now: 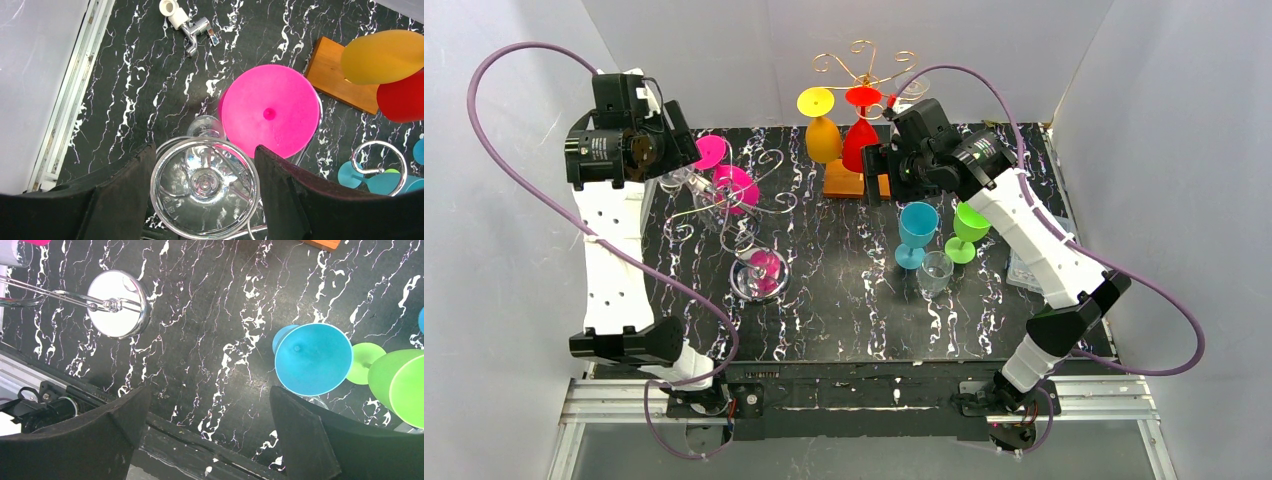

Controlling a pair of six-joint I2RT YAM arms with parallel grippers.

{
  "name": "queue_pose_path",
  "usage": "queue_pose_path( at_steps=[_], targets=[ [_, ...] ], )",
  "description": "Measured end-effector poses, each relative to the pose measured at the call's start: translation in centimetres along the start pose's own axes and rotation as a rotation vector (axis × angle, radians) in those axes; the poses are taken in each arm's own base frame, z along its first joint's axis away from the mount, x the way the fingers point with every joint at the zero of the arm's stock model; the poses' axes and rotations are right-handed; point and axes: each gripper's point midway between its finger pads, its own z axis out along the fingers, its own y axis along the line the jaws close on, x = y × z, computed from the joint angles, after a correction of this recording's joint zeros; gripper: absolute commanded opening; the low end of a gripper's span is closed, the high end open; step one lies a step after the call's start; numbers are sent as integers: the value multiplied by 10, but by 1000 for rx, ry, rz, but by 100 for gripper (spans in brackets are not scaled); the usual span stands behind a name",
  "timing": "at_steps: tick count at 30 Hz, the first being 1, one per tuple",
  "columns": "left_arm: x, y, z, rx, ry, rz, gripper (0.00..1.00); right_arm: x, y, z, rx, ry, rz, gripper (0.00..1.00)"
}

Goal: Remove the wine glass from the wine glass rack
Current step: Pick up the wine glass from the wine rack.

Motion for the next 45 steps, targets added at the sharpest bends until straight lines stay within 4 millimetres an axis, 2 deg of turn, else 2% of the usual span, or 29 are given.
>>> queue_pose_path(
  at_steps=[15,33,41,45],
  targets=[
    [-19,9,8,-72,-43,13,43,1,0,4,3,8,-2,98],
    [-21,19,7,-128,-53,19,43,1,1,7,3,12,-2,98],
    [-11,22,-4,-124,-49,18,43,3,0,9,5,17,-3,98],
    [2,23,-7,-111,-26,16,43,5,1,10,4,24,-6,98]
  ],
)
